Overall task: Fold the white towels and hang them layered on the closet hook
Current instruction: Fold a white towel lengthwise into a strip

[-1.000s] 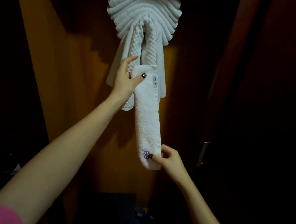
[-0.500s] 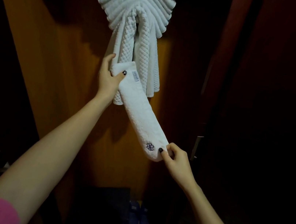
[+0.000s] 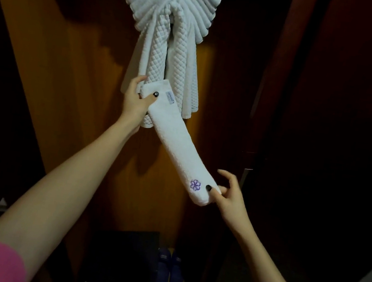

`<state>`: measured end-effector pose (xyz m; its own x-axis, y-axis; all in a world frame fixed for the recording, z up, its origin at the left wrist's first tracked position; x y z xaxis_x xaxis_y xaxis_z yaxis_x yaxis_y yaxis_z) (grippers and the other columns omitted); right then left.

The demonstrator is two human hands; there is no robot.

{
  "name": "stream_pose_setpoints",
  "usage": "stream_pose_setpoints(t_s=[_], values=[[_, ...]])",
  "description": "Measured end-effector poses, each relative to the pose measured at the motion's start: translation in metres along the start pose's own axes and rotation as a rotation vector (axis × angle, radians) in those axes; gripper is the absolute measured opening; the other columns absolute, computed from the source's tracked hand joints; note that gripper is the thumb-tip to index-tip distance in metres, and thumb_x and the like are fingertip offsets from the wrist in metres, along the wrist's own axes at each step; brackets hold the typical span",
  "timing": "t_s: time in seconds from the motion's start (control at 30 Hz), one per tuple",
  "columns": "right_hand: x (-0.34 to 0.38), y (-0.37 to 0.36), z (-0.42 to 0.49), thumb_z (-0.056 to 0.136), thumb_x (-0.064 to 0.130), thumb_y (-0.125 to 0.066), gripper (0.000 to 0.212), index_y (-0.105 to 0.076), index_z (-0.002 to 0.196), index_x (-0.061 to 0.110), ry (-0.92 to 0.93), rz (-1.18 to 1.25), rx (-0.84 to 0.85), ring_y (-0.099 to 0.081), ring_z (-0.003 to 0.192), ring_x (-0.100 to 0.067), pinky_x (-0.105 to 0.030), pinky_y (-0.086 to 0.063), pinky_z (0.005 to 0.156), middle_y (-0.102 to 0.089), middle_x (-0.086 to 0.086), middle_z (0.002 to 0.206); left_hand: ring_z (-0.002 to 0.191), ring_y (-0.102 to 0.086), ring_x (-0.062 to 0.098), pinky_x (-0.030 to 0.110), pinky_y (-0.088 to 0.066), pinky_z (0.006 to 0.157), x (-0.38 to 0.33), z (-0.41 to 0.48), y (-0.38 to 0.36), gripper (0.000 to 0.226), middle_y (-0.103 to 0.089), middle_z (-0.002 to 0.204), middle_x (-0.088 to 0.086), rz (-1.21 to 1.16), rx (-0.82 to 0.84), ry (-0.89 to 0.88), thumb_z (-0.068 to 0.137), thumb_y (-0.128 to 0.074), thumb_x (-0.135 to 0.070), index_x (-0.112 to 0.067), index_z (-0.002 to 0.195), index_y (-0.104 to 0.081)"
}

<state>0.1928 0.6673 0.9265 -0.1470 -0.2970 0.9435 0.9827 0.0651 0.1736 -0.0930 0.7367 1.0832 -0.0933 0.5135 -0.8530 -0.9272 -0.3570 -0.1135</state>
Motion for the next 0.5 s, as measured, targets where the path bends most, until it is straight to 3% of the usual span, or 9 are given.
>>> stream_pose_setpoints(t_s=[0.13,0.2,0.33,0.5], values=[[-0.016,-0.020,-0.003,0.090,0.011,-0.067,0.003,-0.069,0.092,0.010,-0.096,0.204,0.258,-0.064,0.071,-0.007,-0.017,-0.048,0.066,-0.071,-0.001,0.081,0.106,-0.063,0.014,0.025,-0.056,0.078,-0.004,0.000,-0.008,0.046,-0.052,0.134,0.010,-0.143,0.069,0.089,0.088,-0.066,-0.001,-0.023,0.125,-0.049],[-0.021,-0.025,-0.003,0.086,0.016,-0.068,0.012,-0.066,0.093,0.007,-0.168,0.412,0.255,-0.063,0.074,-0.010,-0.022,-0.049,0.067,-0.070,-0.003,0.086,0.099,-0.064,0.009,0.022,-0.055,0.074,-0.009,0.001,-0.010,0.044,-0.055,0.130,0.010,-0.206,0.066,0.099,0.088,-0.065,0.001,-0.018,0.125,-0.050],[-0.031,-0.031,0.002,0.088,0.018,-0.058,0.036,-0.061,0.120,0.001,-0.300,0.644,0.178,-0.069,0.091,-0.020,-0.032,-0.054,0.076,-0.072,-0.009,0.107,0.092,-0.067,0.008,0.024,-0.056,0.072,-0.013,0.001,-0.011,0.044,-0.060,0.120,0.007,-0.314,0.045,0.131,0.088,-0.063,0.006,-0.009,0.128,-0.050],[-0.034,-0.044,0.000,0.081,0.016,-0.063,0.035,-0.066,0.110,-0.003,-0.373,0.701,0.158,-0.067,0.086,-0.024,-0.038,-0.047,0.080,-0.071,-0.012,0.100,0.096,-0.066,0.013,0.024,-0.056,0.071,-0.019,-0.003,-0.016,0.042,-0.057,0.127,0.013,-0.380,0.073,0.146,0.088,-0.062,0.007,-0.008,0.125,-0.050]])
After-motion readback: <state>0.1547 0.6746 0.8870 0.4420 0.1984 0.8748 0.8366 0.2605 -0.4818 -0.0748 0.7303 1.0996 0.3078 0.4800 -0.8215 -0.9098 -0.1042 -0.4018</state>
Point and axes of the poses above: each hand's wrist, its own z-axis towards the middle knuckle, its own y-axis out of the back of the hand, x = y × z, the point moved 7 cm from there along z, towards the middle knuckle
